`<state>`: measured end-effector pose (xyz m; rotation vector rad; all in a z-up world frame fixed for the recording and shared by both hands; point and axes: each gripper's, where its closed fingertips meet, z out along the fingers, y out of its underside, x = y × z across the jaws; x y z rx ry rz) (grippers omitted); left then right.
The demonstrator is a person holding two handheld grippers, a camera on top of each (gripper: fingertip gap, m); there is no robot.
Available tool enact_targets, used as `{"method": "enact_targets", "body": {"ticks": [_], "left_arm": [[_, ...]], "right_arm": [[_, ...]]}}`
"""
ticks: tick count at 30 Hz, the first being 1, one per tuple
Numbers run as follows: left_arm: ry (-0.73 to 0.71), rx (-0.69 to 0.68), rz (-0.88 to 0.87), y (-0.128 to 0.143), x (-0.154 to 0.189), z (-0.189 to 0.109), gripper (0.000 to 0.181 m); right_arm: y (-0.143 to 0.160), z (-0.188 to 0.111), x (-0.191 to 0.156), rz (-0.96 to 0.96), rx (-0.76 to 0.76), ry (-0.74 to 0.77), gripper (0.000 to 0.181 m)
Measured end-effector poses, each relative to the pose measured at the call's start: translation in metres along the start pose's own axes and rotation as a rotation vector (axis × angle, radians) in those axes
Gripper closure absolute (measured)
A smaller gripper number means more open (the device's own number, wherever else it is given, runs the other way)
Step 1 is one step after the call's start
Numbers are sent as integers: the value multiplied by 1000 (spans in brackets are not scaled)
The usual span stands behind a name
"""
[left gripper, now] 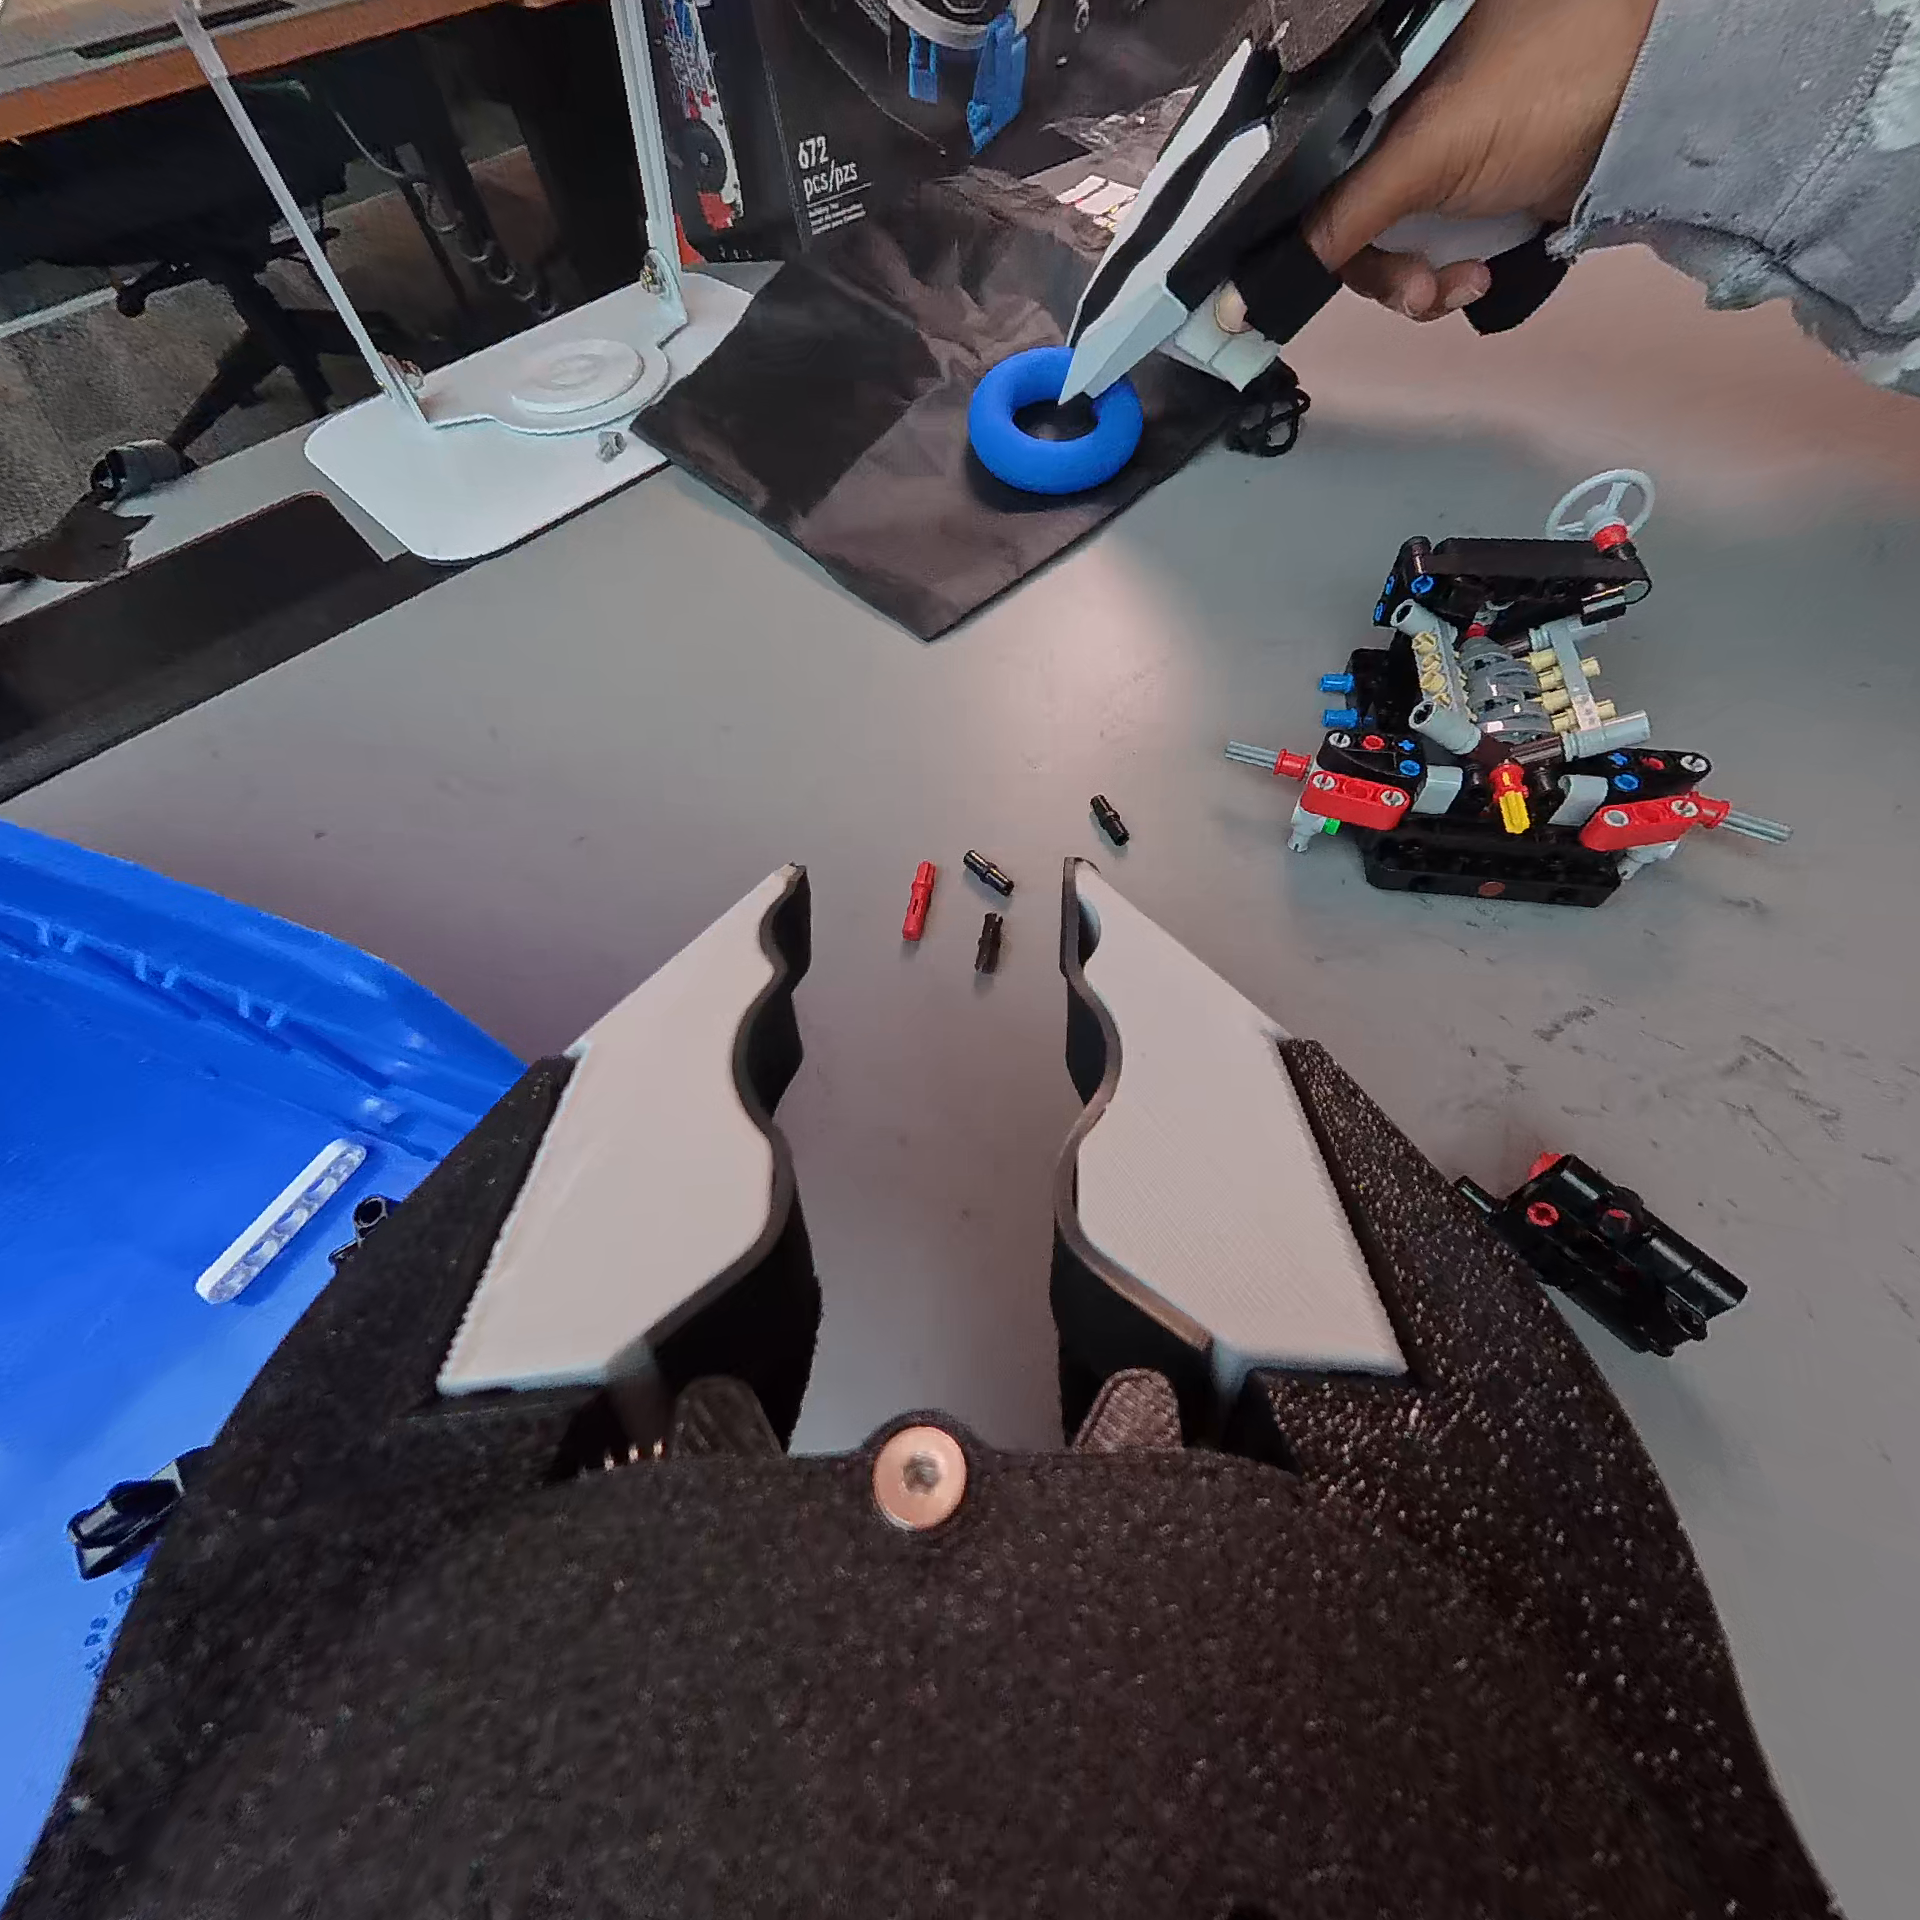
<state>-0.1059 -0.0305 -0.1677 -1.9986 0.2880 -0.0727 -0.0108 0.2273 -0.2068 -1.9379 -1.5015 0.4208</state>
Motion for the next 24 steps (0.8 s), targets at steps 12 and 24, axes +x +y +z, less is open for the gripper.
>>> {"method": "enact_targets", "body": {"ticks": [12, 24], "left_arm": [[20, 12, 20, -3, 8, 0, 132], [20, 40, 25, -11, 9, -6, 132]], "right_arm": [[16, -177, 46, 67, 307, 216, 164], [383, -342, 274, 683, -260, 865, 163]]}}
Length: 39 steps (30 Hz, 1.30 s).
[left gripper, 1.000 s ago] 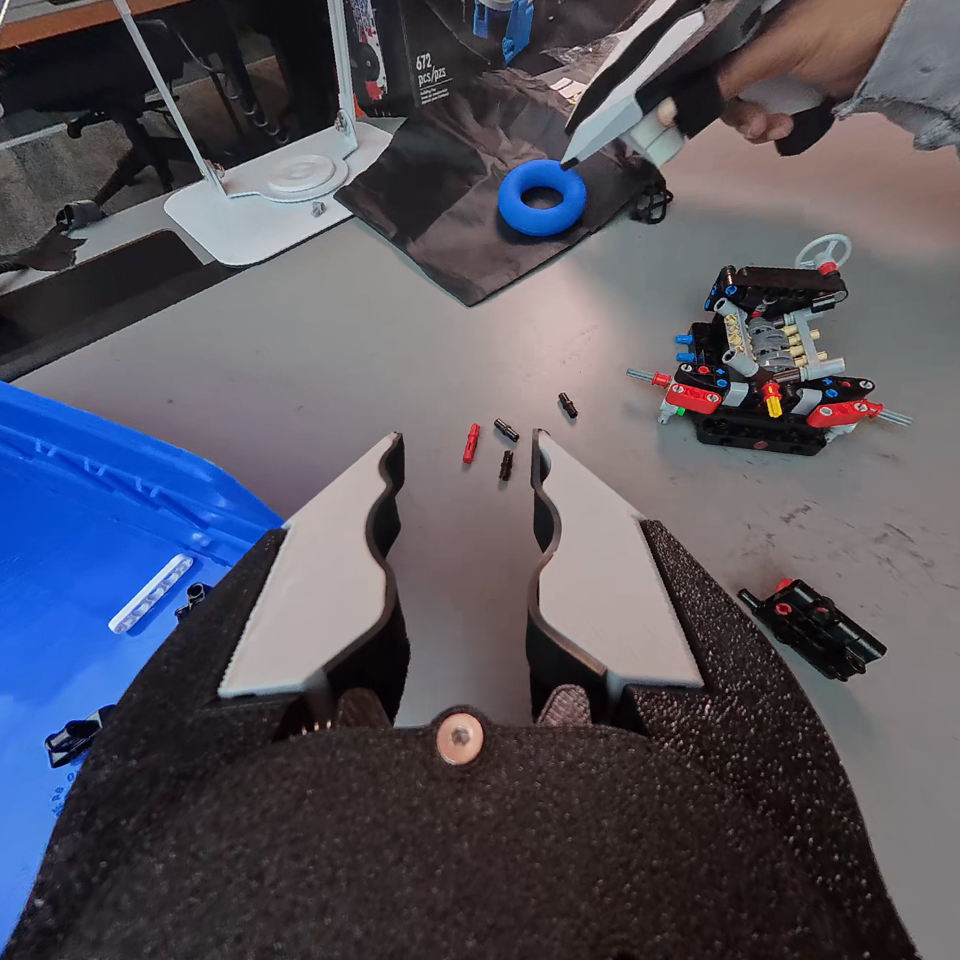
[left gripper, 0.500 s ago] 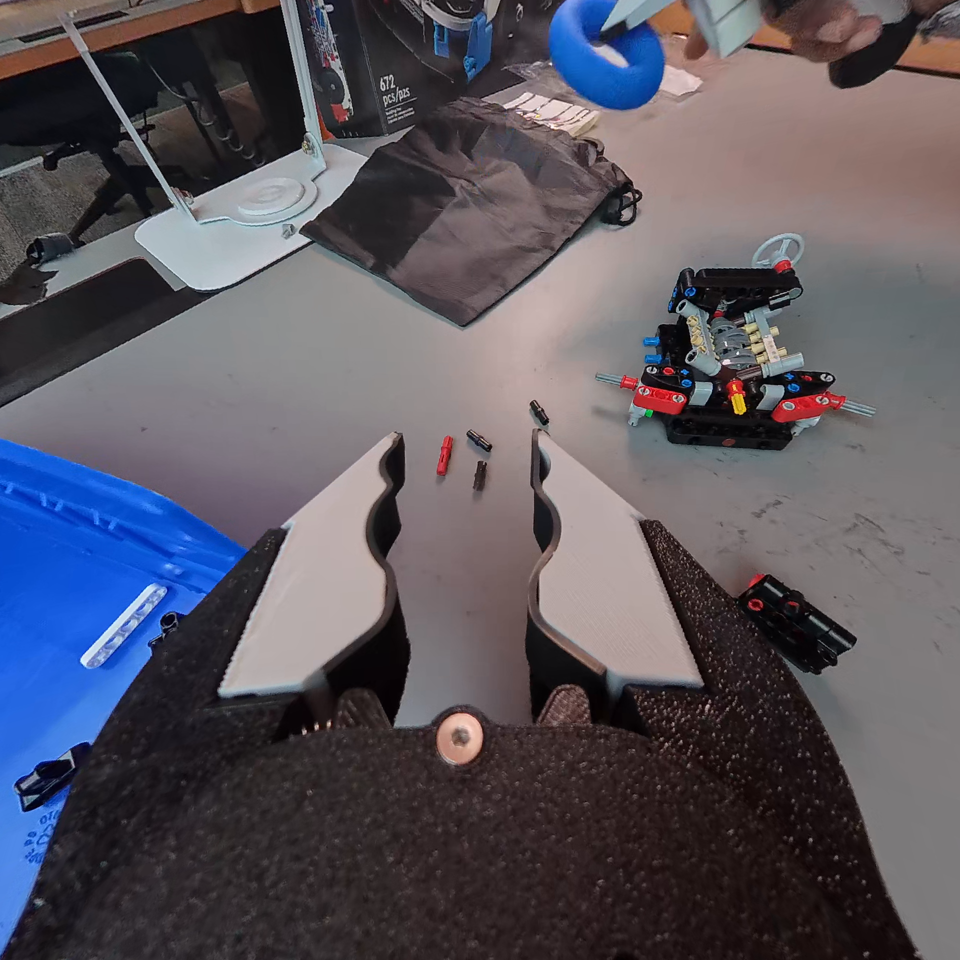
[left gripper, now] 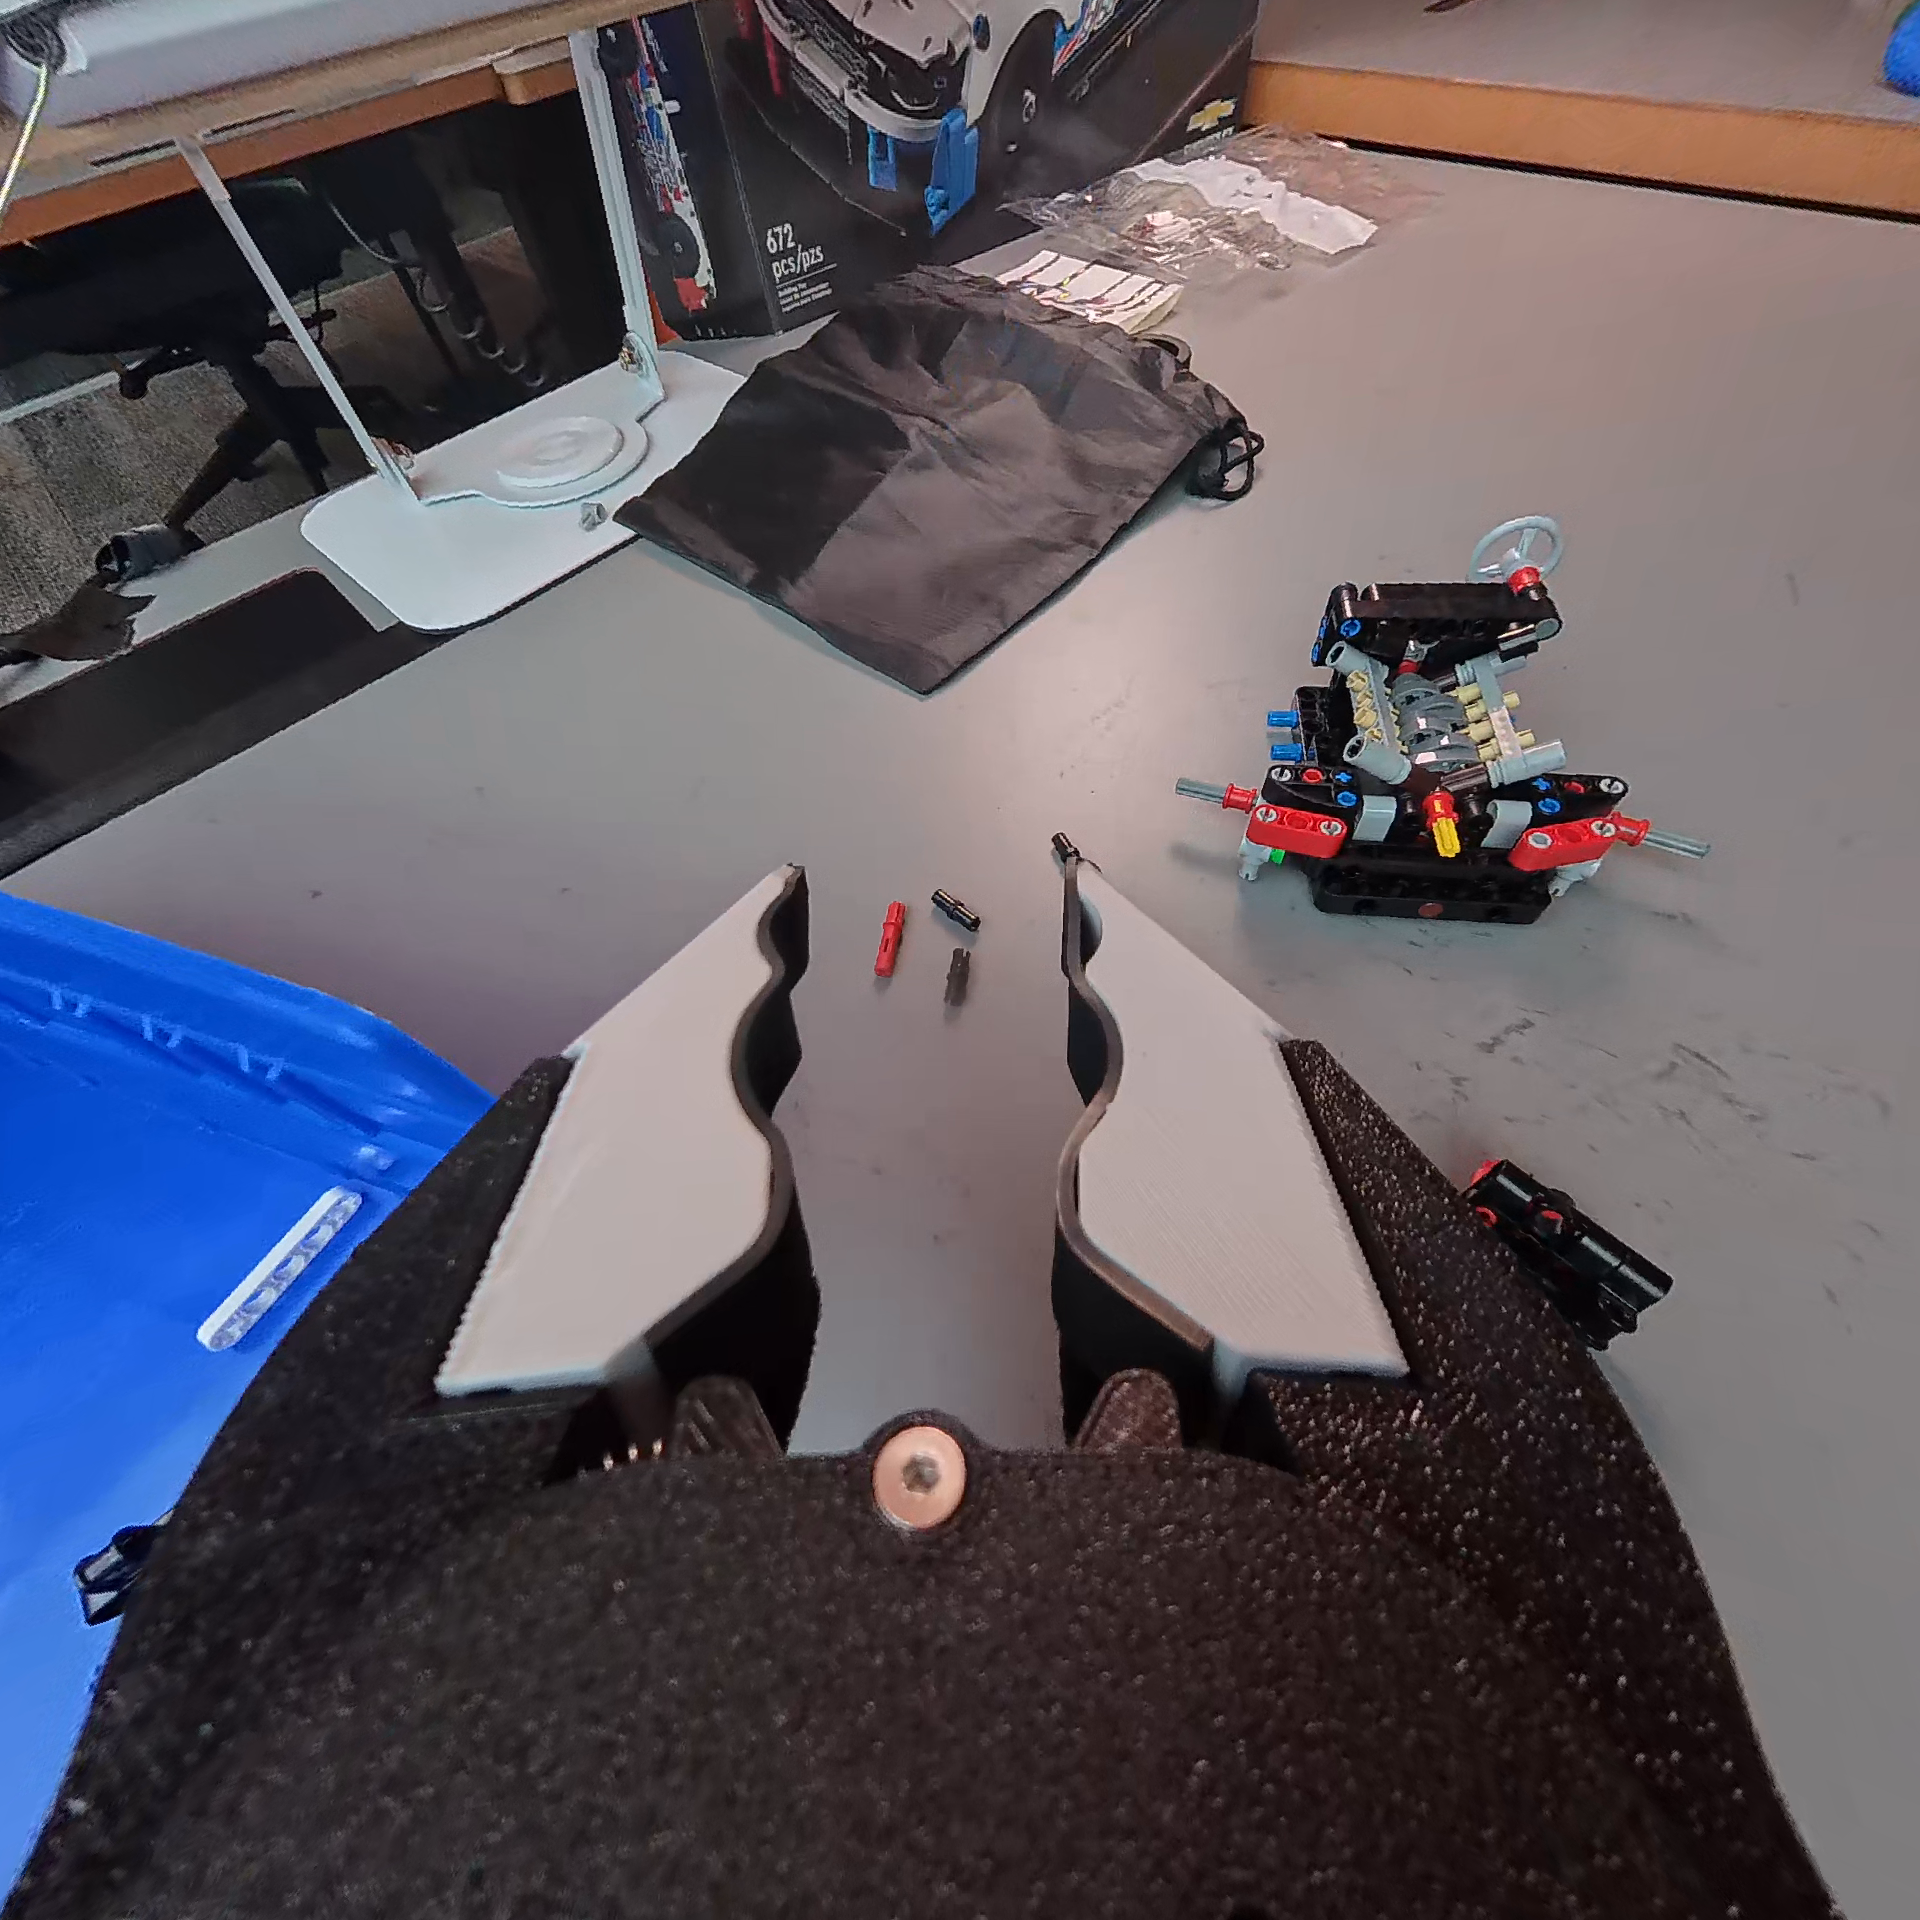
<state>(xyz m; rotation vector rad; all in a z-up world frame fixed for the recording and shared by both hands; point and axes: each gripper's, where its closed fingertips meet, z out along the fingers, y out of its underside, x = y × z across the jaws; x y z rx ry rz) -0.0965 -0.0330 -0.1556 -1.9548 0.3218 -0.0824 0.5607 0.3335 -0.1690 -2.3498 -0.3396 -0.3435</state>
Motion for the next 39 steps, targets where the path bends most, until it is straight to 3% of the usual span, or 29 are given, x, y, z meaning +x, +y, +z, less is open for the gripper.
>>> {"method": "enact_targets", "body": {"ticks": [3, 8, 11, 13, 15, 17, 21, 24, 26, 28, 31, 35, 39], "left_arm": [[7, -6, 3, 1, 2, 2, 132], [8, -2, 17, 0, 4, 0, 132], [3, 5, 11, -2, 2, -2, 132], [1, 8, 7, -2, 1, -2, 132], [0, 13, 8, -2, 1, -2, 132], [10, 15, 5, -2, 2, 0, 132], [40, 2, -2, 2, 8, 5, 132], [44, 2, 4, 3, 9, 4, 132], [51, 6, -2, 2, 9, 4, 132], [55, 6, -5, 3, 10, 4, 132], [57, 8, 4, 2, 11, 4, 132], [61, 10, 8, 1, 12, 5, 132], [69, 7, 17, 2, 16, 6, 132]], "right_arm": [[5, 9, 18, 125, 27, 56, 158], [-4, 9, 29, 42, 1, 219, 140], [-15, 2, 35, 20, 30, 303, 137], [-40, -16, 24, -15, 145, 322, 138], [-78, -42, -27, -92, 326, 222, 142], [-109, -72, -104, -175, 476, 51, 141], [-133, -114, -246, -284, 585, -237, 138], [-119, -138, -368, -252, 502, -688, 141], [-102, -144, -428, -240, 390, -890, 138], [-90, -133, -462, -261, 310, -924, 132], [-84, -121, -484, -282, 240, -919, 135], [-74, -116, -494, -349, 190, -899, 162], [-75, -135, -502, -356, 242, -997, 177]]}}
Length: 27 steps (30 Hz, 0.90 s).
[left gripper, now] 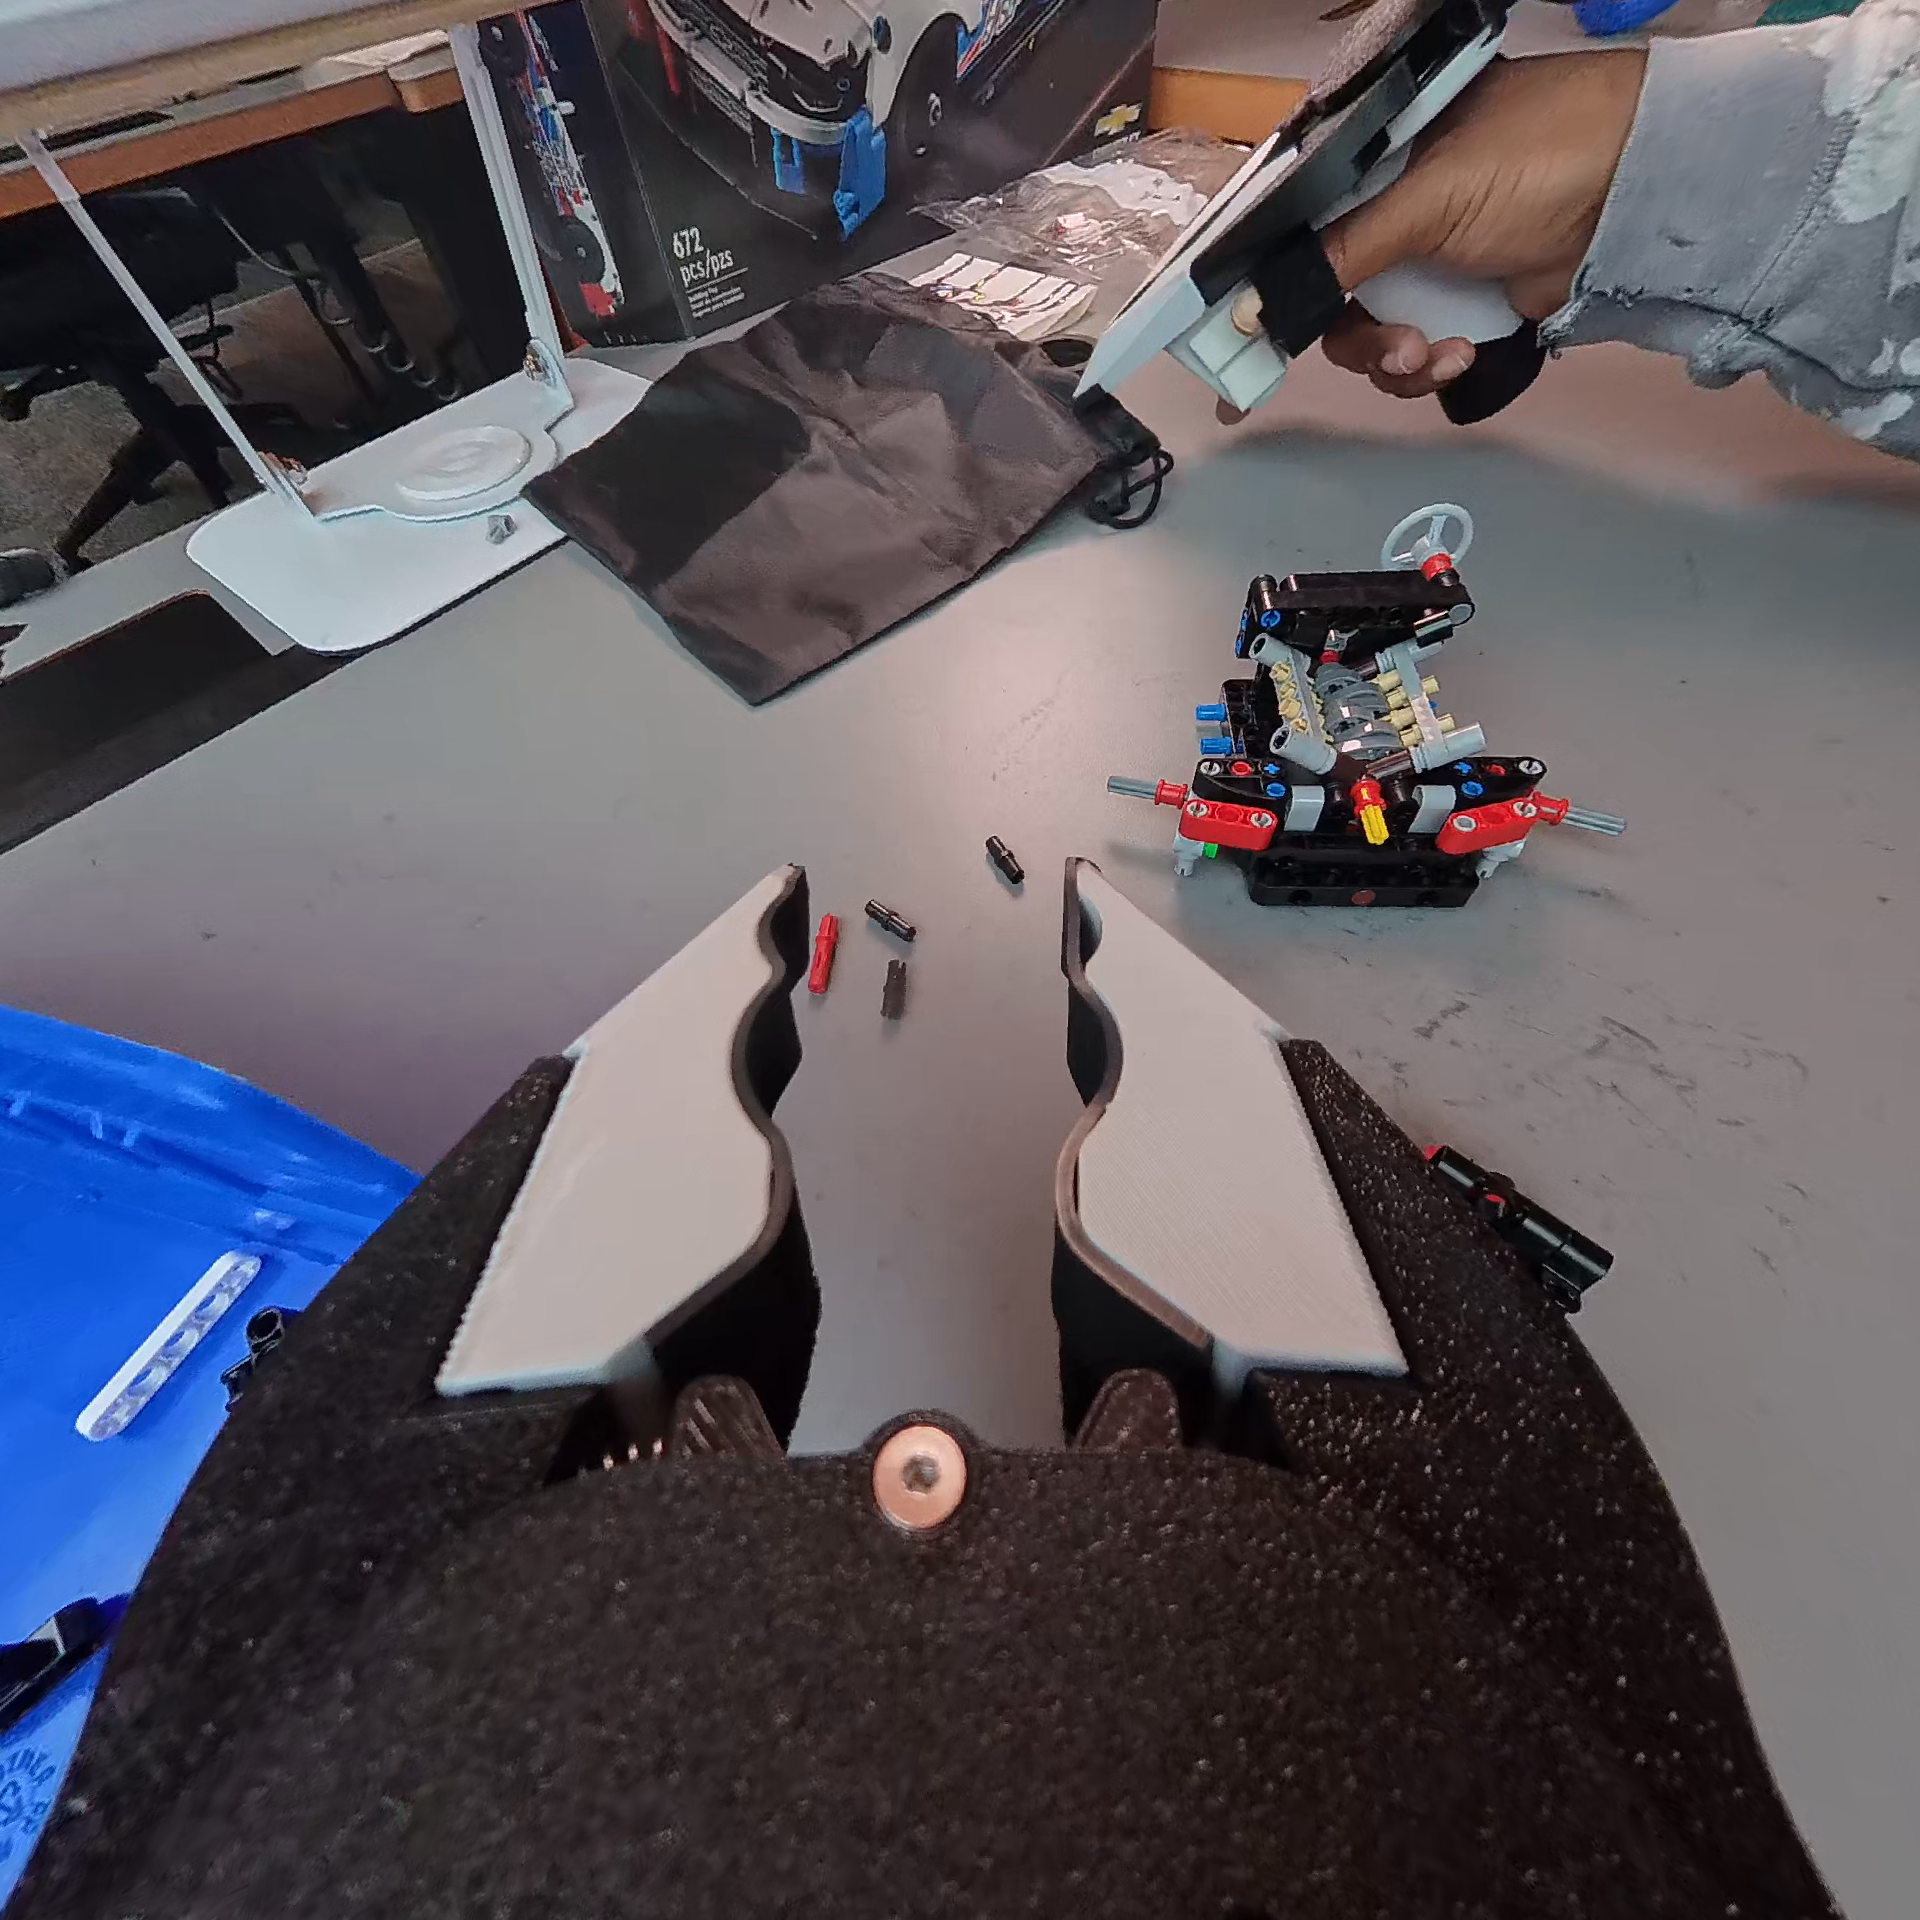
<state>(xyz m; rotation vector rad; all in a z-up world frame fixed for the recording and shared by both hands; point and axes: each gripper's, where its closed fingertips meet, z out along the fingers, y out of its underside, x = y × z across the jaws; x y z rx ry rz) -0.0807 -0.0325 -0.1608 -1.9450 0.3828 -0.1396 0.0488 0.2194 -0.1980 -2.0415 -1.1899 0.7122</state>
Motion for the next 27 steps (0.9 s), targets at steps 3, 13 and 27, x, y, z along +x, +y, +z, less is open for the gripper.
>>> {"method": "enact_targets", "body": {"ticks": [3, 13, 27], "left_arm": [[-1, 4, 5, -1, 1, -1, 132], [-18, 7, -4, -2, -4, -4, 133], [-41, 28, 9, -9, -8, -10, 133]], "right_arm": [[-13, -17, -7, -68, 60, 5, 181], [-84, -145, -8, -324, 281, 84, 181], [60, -486, 306, 306, 349, 1185, 181]]}}
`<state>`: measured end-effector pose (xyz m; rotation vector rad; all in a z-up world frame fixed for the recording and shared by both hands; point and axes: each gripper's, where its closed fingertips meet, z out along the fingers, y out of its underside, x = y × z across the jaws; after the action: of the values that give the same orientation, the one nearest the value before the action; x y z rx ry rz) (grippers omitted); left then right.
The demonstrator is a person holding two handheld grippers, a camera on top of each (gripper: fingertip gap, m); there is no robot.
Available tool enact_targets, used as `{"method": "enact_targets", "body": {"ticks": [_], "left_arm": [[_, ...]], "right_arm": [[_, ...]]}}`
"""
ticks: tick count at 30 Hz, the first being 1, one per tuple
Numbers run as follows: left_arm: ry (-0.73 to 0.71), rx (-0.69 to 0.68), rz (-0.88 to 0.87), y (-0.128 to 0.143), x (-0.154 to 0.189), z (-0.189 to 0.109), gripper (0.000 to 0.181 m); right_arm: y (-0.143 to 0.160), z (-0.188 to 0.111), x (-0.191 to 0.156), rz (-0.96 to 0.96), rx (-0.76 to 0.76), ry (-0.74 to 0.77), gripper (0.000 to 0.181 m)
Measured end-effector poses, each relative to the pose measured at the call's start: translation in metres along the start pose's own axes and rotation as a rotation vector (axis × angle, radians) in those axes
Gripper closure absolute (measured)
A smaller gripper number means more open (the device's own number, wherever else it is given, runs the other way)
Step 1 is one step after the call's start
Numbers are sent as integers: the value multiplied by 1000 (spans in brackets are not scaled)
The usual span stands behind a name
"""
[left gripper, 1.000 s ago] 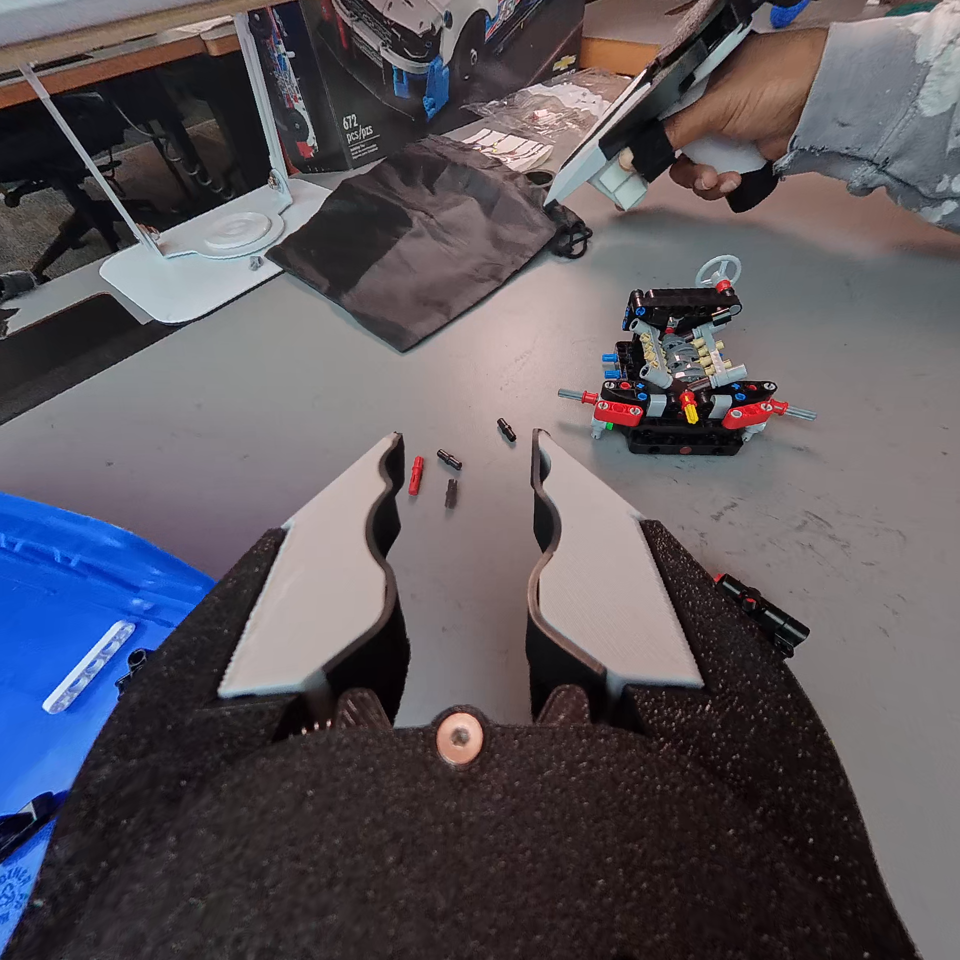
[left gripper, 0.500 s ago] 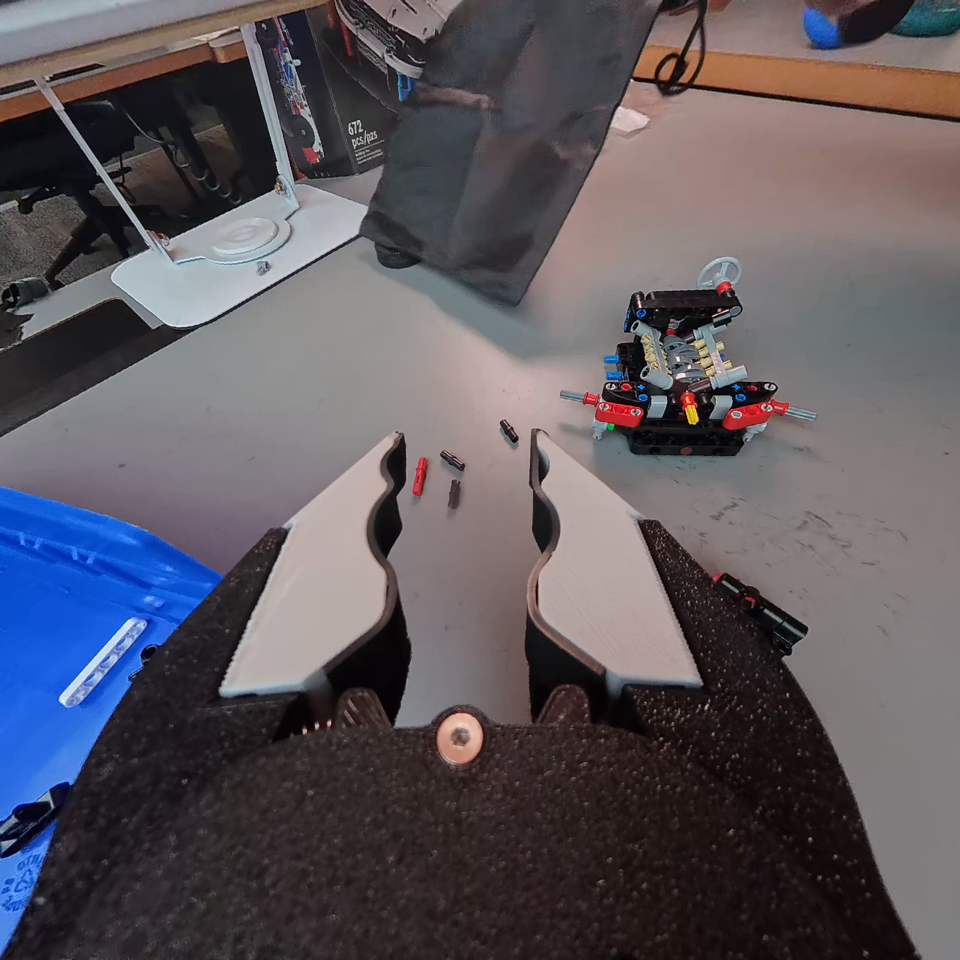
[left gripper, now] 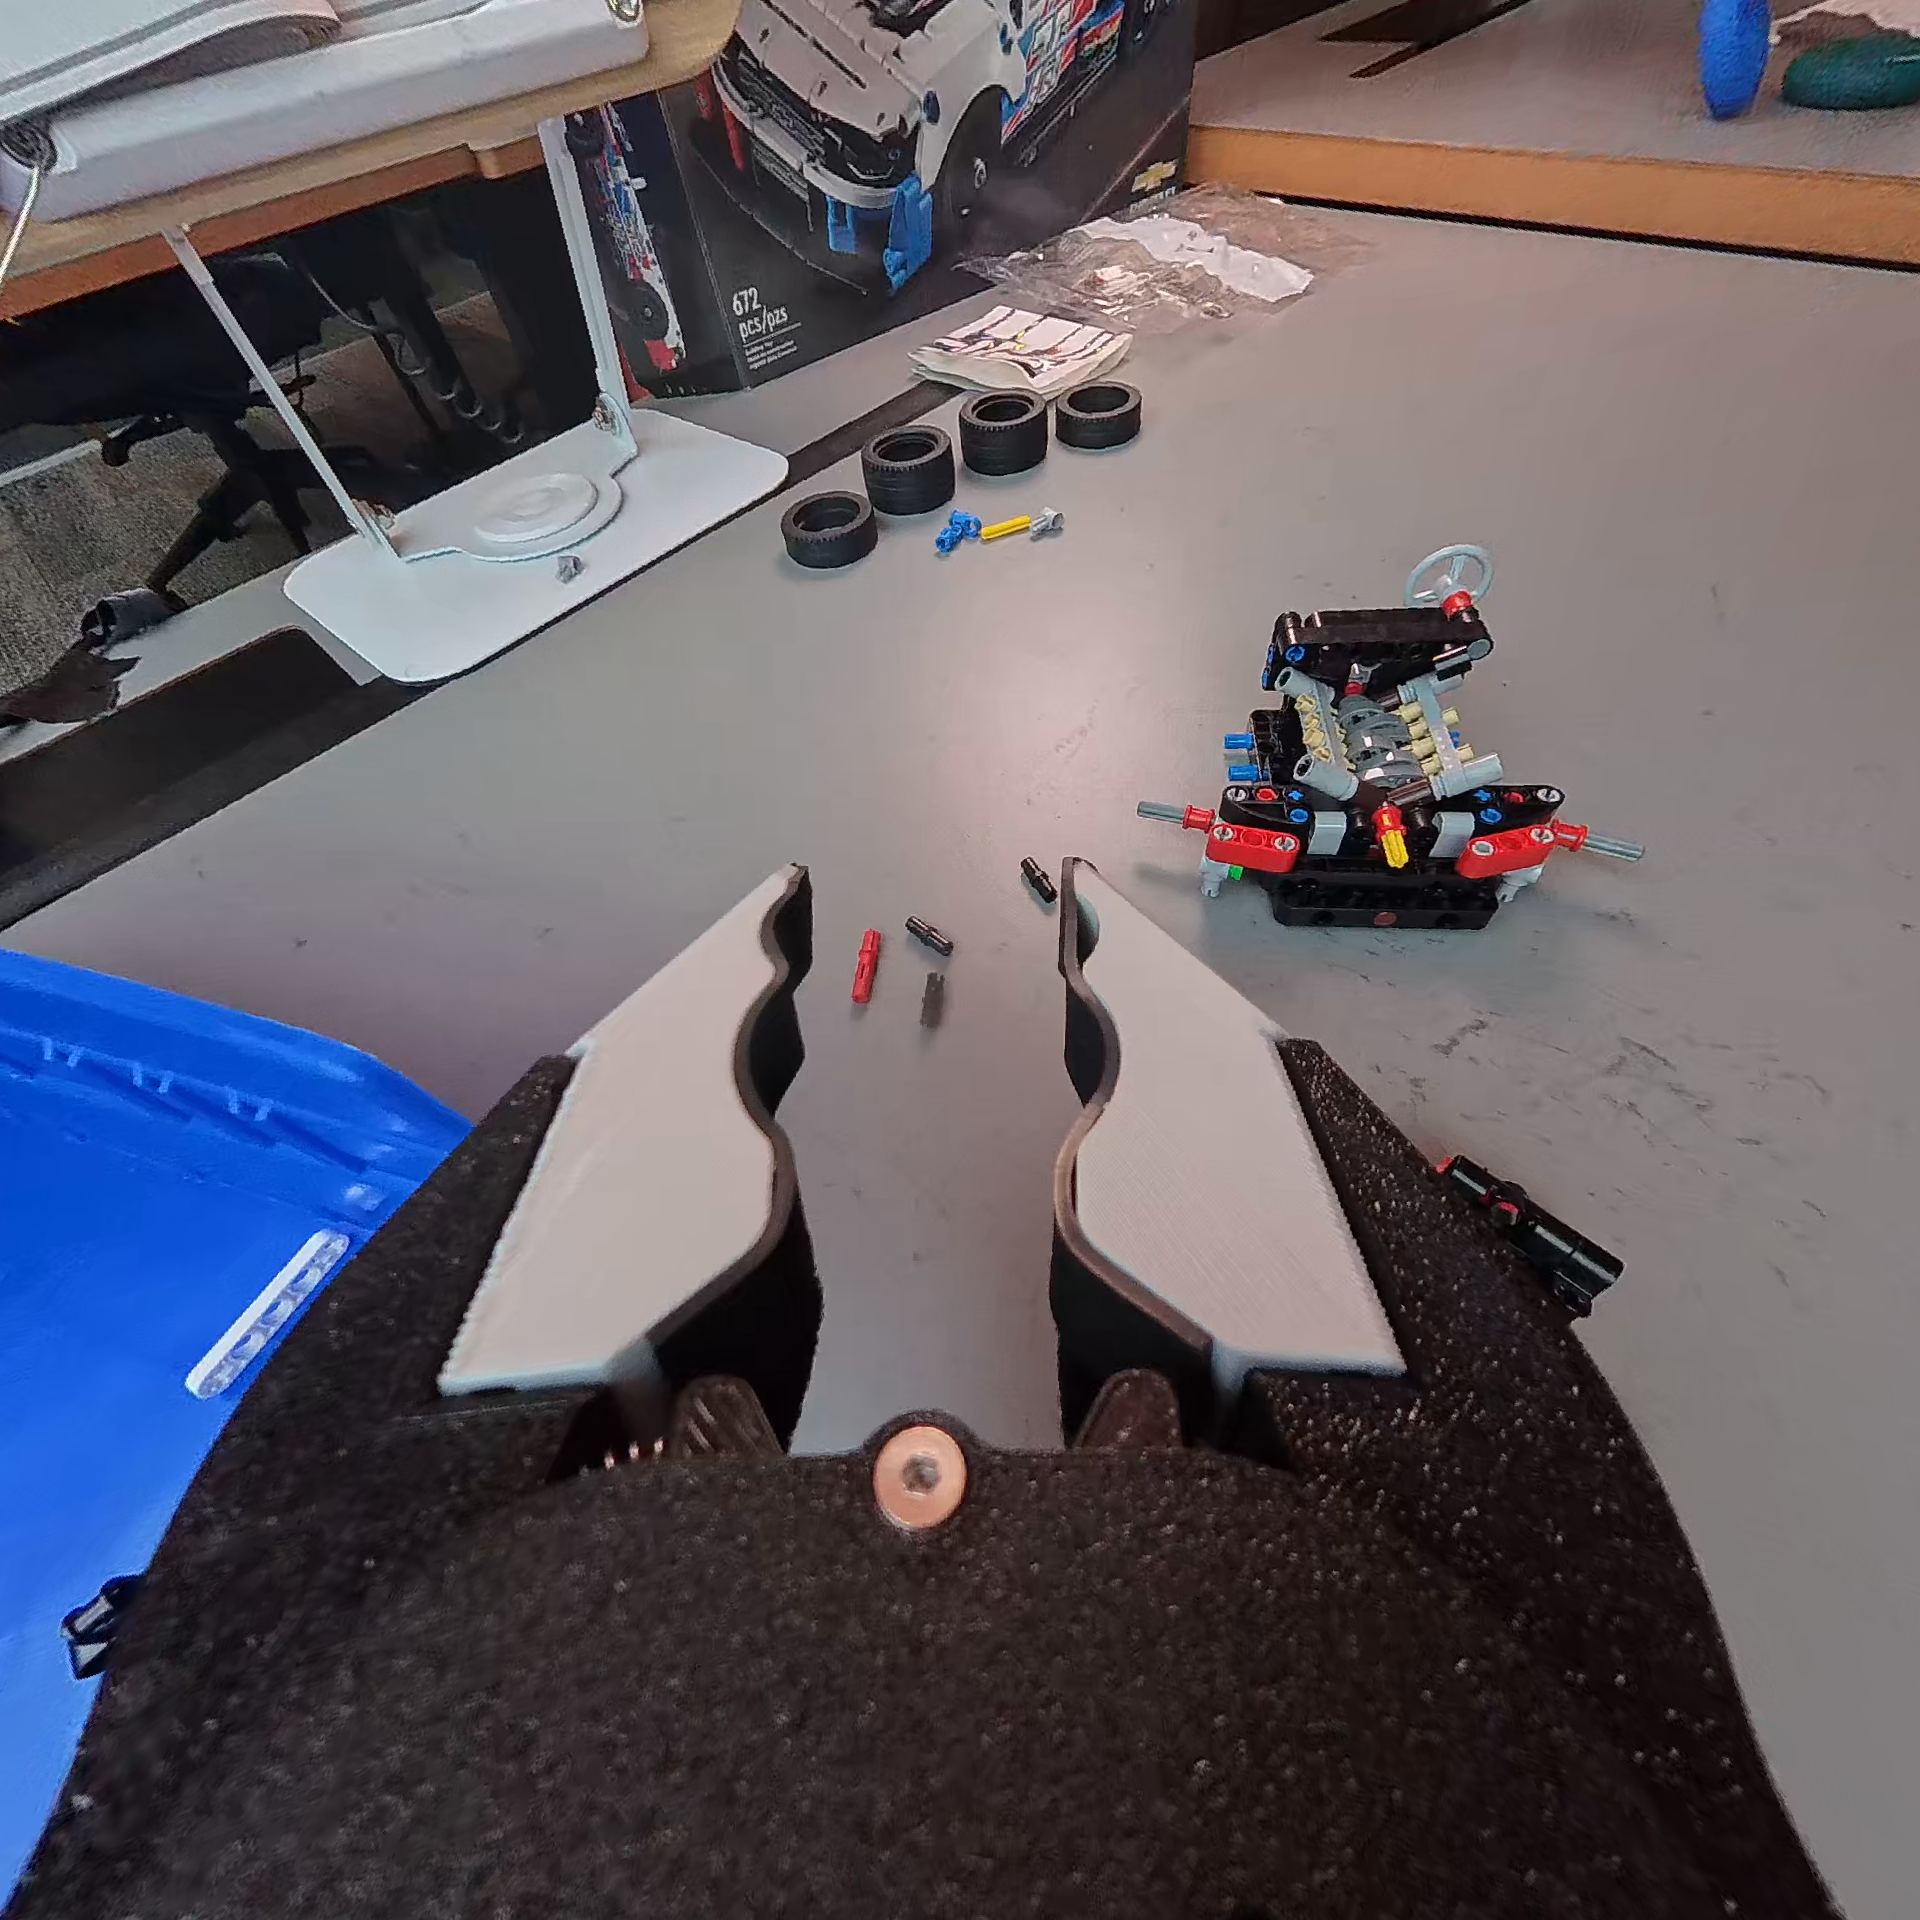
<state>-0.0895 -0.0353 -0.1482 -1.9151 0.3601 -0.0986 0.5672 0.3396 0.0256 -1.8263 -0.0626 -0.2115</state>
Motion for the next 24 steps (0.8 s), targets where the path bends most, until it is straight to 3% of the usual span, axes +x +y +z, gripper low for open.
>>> {"method": "enact_targets", "body": {"ticks": [4, 7, 10, 11, 13, 16, 19, 22, 24], "left_arm": [[-6, -12, -2, 3, -2, 2, 133], [-8, -24, -3, 6, -2, 4, 133], [-11, -33, -4, 8, -3, 6, 133], [-12, -38, -6, 9, -4, 6, 132], [-14, -54, -13, 12, -6, 7, 132], [-20, -73, -26, 17, -9, 9, 131], [-31, -92, -41, 21, -14, 9, 131], [-33, -91, -44, 21, -16, 7, 131], [-20, -81, -44, 19, -14, 6, 131]], "right_arm": [[105, 21, 68, -5, -271, 229, 180], [158, 29, 75, -62, -421, 236, 178], [159, 29, 73, -83, -399, 245, 157], [152, 27, 70, -79, -375, 247, 143], [123, 18, 56, -126, -261, 243, 138], [69, -7, -24, -169, -31, 21, 141], [38, -69, -164, -148, 133, -485, 145], [57, -166, -300, -208, 119, -1032, 145], [85, -228, -367, -307, 106, -1296, 144]]}}
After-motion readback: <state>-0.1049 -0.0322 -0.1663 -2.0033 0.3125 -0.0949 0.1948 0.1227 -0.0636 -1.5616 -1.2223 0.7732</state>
